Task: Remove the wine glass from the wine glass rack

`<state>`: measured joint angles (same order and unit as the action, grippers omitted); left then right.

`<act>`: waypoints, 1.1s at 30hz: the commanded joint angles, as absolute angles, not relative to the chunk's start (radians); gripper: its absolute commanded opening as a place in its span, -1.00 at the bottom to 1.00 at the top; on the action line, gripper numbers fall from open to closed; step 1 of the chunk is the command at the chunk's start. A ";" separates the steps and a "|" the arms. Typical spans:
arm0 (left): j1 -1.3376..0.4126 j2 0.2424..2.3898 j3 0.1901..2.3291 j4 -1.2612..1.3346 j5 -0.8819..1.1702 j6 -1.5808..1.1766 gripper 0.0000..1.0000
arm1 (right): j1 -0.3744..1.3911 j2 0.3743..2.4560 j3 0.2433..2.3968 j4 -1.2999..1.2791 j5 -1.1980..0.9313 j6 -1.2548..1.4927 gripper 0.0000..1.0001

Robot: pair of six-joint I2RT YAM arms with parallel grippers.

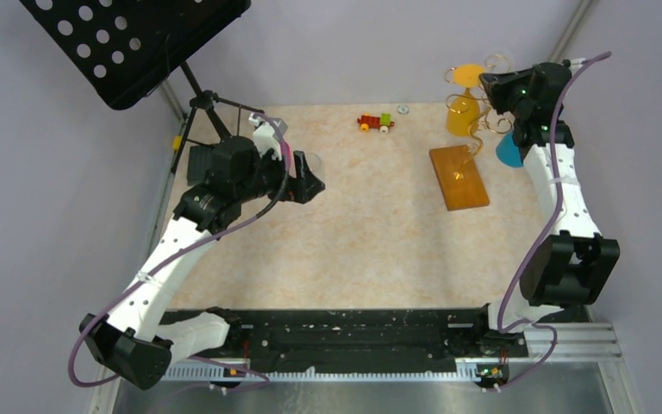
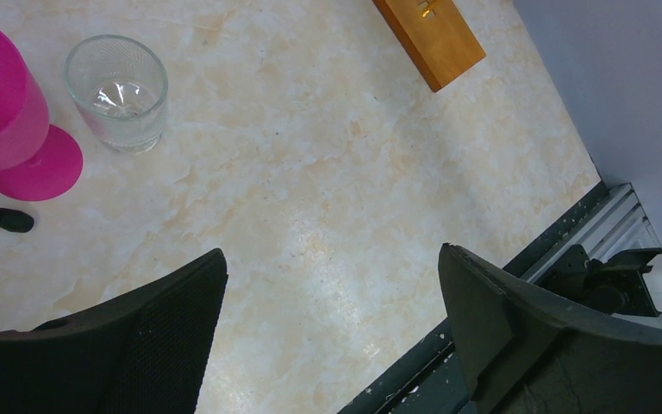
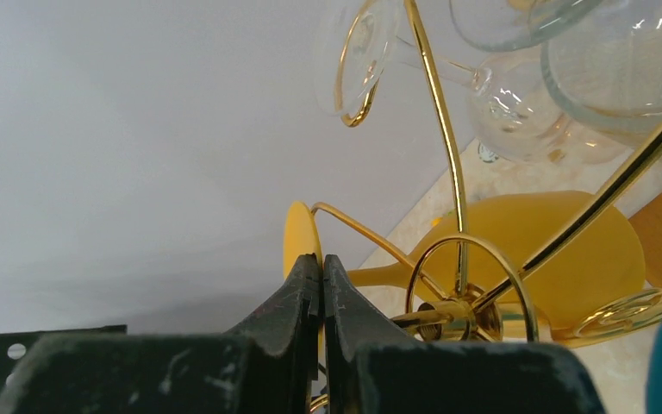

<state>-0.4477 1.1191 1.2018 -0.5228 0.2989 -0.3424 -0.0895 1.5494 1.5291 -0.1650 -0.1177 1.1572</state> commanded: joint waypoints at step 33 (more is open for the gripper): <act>-0.448 1.083 1.192 -0.450 0.334 -0.366 0.92 | 0.018 1.464 1.459 0.152 -0.453 1.312 -1.00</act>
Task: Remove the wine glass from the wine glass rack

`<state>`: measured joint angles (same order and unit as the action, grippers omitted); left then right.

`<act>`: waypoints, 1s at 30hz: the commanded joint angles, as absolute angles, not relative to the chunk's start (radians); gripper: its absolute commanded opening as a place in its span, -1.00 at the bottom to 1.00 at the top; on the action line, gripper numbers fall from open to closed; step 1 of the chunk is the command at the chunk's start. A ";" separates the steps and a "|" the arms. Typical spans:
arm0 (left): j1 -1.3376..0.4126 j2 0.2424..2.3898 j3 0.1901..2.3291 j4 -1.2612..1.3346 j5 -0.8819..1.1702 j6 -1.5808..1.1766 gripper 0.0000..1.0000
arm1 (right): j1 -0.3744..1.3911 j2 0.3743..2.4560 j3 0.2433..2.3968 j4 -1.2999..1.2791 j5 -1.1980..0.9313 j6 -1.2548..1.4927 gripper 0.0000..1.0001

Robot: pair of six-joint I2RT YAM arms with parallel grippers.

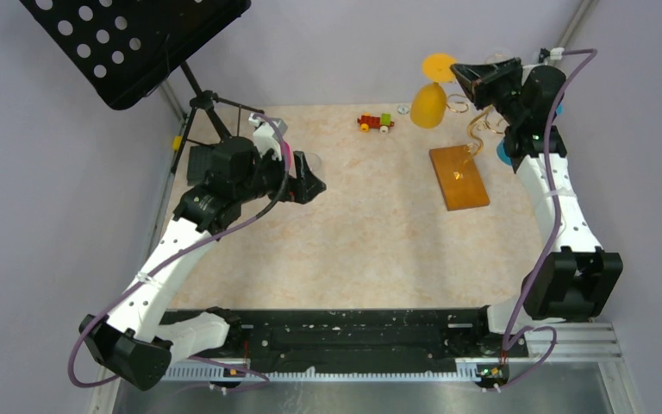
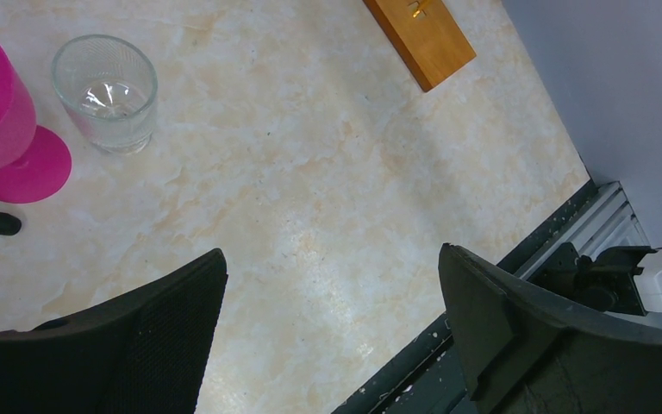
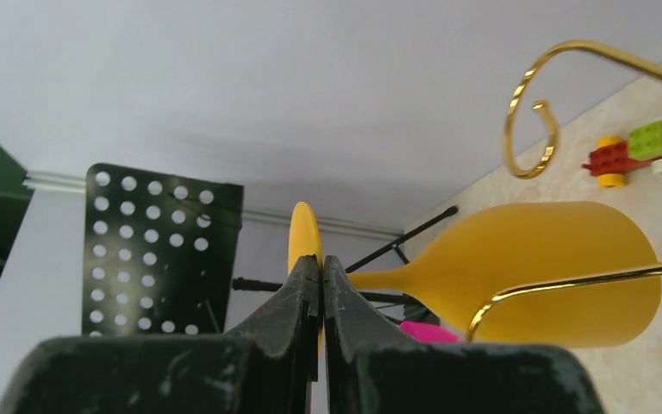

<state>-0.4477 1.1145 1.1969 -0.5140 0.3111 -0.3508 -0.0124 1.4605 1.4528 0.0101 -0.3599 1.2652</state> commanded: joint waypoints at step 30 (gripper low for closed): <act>-0.517 1.175 0.976 0.669 0.547 -1.424 0.95 | 0.205 0.951 1.014 0.512 -0.576 1.710 -1.00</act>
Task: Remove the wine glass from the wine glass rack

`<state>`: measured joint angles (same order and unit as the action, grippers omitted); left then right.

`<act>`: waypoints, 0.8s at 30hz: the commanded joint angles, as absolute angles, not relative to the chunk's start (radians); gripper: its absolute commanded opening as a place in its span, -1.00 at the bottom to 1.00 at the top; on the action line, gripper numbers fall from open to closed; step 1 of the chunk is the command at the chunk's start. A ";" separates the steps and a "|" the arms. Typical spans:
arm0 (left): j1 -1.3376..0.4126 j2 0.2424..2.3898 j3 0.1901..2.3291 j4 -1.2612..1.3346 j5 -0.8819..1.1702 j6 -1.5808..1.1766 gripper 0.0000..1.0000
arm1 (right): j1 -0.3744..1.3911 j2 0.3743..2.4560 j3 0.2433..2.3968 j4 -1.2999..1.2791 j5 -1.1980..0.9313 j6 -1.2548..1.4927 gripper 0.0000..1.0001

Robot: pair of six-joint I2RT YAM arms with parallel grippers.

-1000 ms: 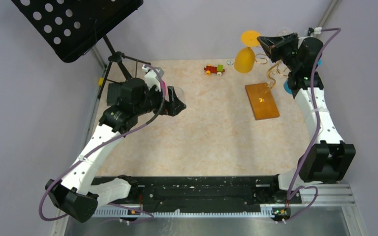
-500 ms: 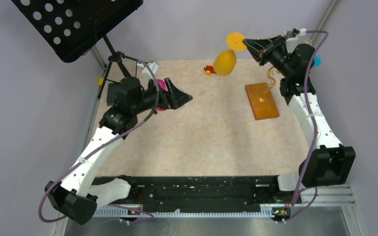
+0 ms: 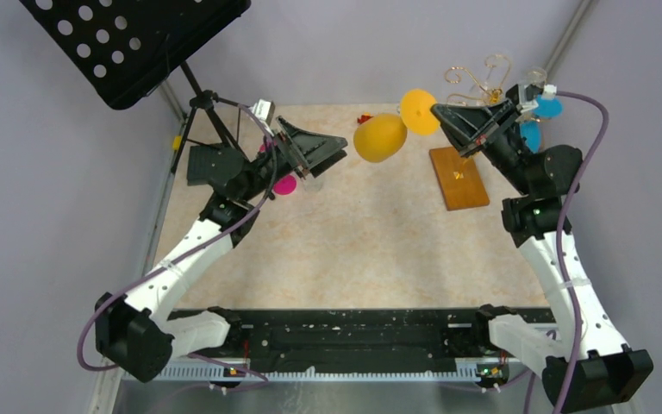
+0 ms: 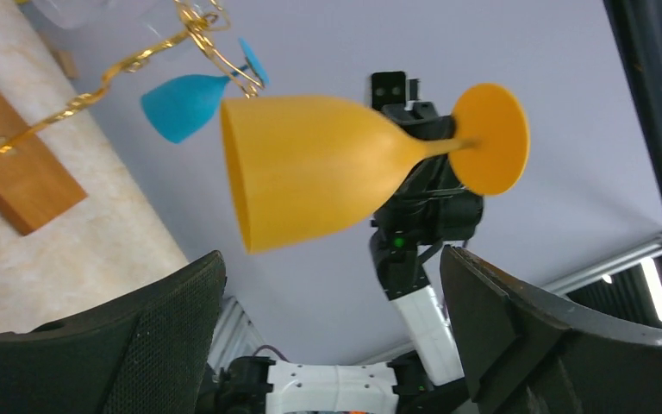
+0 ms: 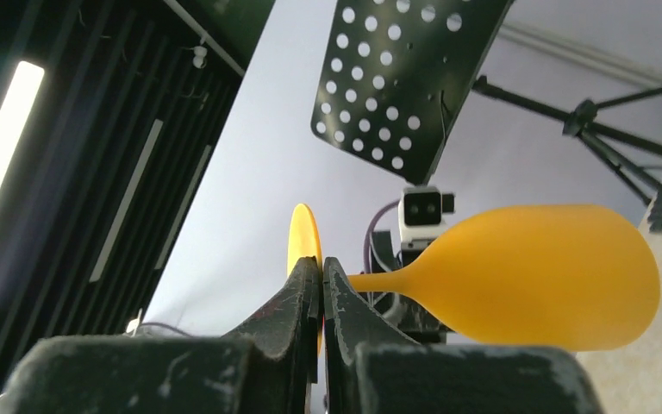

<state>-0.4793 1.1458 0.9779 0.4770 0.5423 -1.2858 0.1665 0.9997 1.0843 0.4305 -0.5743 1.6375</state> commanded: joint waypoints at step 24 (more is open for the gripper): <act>-0.628 1.115 0.924 0.537 0.397 -1.286 0.89 | 0.231 0.817 0.961 0.439 -0.532 1.695 -1.00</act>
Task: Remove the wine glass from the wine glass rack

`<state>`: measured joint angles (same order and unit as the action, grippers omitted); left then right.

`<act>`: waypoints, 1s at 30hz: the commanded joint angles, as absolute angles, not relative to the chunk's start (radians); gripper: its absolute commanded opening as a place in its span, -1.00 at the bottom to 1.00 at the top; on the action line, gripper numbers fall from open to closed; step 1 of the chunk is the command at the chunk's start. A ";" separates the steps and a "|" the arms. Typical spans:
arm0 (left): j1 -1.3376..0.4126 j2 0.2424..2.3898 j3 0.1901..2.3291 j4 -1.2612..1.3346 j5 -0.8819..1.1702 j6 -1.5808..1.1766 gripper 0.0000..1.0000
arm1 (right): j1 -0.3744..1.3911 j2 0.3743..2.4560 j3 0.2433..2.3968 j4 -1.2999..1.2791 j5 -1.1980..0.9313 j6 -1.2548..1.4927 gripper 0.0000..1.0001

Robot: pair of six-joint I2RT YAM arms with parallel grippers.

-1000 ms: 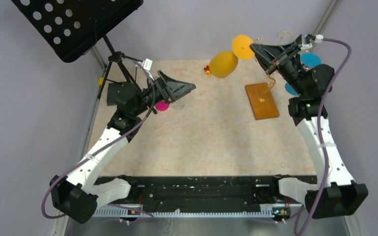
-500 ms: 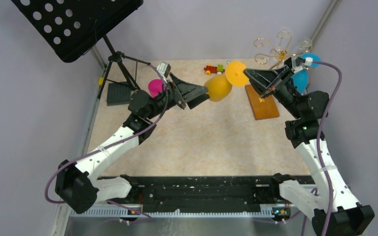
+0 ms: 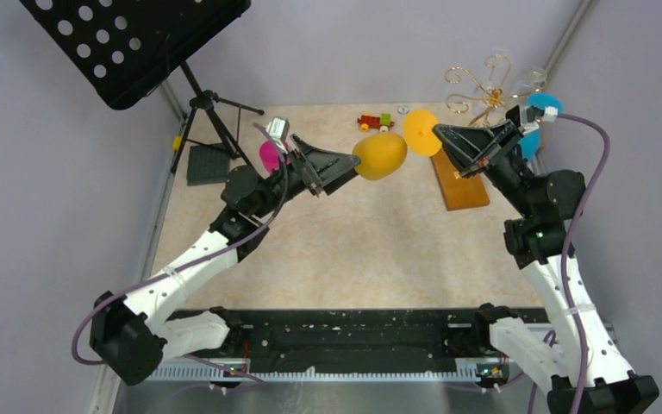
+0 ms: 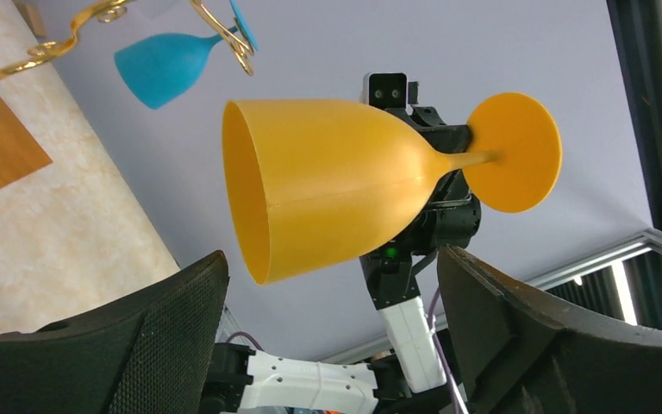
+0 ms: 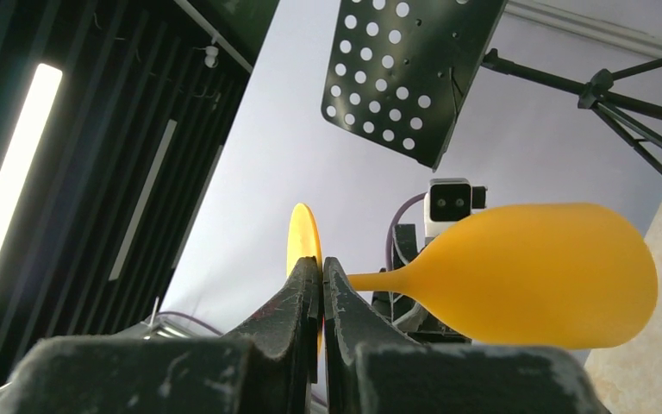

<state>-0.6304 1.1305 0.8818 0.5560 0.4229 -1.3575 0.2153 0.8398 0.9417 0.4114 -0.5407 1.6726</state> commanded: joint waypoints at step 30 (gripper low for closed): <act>-0.622 1.161 0.974 1.036 0.630 -1.495 -1.00 | 0.229 0.772 0.801 0.475 -0.451 1.771 -0.92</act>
<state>-0.6182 1.1633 0.9447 0.9150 0.5972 -1.4788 0.2218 0.7937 0.7979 0.4648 -0.4450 1.7939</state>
